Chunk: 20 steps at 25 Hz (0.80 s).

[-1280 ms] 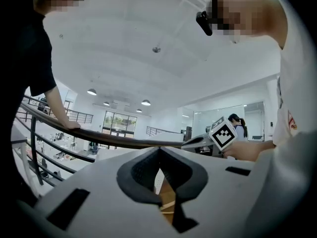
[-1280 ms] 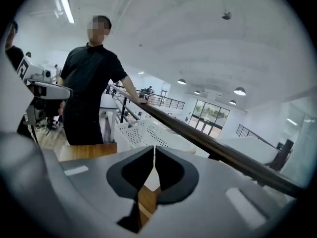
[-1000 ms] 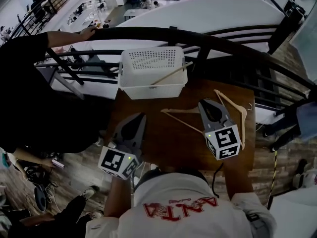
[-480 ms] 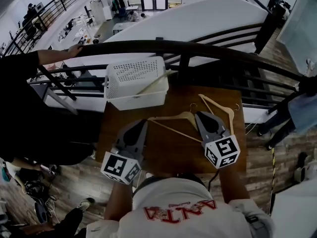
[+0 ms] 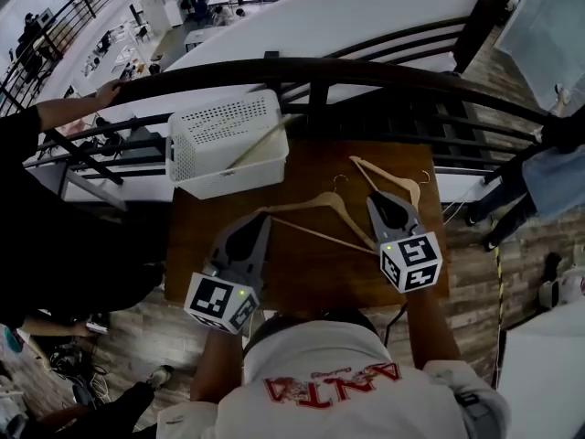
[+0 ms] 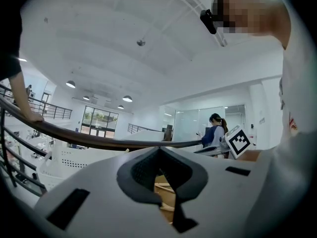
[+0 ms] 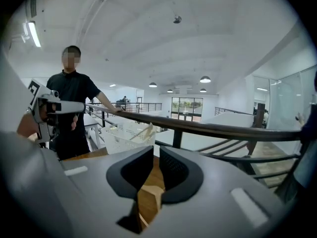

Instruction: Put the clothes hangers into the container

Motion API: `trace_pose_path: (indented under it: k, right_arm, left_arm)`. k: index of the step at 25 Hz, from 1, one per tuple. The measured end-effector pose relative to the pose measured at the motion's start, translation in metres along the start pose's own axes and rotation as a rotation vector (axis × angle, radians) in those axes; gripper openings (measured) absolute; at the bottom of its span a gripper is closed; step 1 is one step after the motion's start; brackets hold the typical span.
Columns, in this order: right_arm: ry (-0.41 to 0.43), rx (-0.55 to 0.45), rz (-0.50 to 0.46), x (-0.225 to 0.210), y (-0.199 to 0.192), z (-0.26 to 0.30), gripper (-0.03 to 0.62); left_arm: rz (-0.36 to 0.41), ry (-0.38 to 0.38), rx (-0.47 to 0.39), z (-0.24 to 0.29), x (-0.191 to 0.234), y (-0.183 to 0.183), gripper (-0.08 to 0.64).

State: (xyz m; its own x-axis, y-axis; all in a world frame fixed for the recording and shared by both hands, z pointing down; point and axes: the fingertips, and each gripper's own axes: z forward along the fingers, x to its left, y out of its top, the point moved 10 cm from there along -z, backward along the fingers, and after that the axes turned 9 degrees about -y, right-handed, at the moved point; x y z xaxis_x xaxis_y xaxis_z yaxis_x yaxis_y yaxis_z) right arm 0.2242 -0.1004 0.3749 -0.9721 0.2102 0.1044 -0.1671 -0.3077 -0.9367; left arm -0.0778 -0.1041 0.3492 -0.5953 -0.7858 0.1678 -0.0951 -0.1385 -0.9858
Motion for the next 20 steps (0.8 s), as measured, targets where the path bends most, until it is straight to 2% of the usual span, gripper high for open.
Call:
trace_pose_path:
  k: [1, 3, 6, 11, 20]
  right_arm:
    - [-0.011, 0.039, -0.005, -0.006, -0.007, 0.004, 0.026]
    - [-0.022, 0.125, -0.015, -0.016, -0.023, 0.014, 0.134]
    - [-0.018, 0.230, -0.033, -0.024, -0.050, 0.029, 0.172]
    - [0.034, 0.372, -0.064, -0.020, -0.096, 0.070, 0.202]
    - [0.145, 0.547, -0.084, -0.004, -0.182, 0.172, 0.232]
  left_arm:
    - [-0.007, -0.009, 0.013, 0.007, 0.000, -0.002, 0.009]
    - [-0.017, -0.027, 0.035, 0.021, 0.001, -0.010, 0.009]
    - [-0.030, -0.044, 0.066, 0.038, 0.000, -0.024, 0.009]
    - [-0.068, -0.020, 0.119, 0.051, 0.007, -0.050, 0.009]
    - [-0.115, 0.065, 0.177, 0.064, 0.019, -0.100, 0.008]
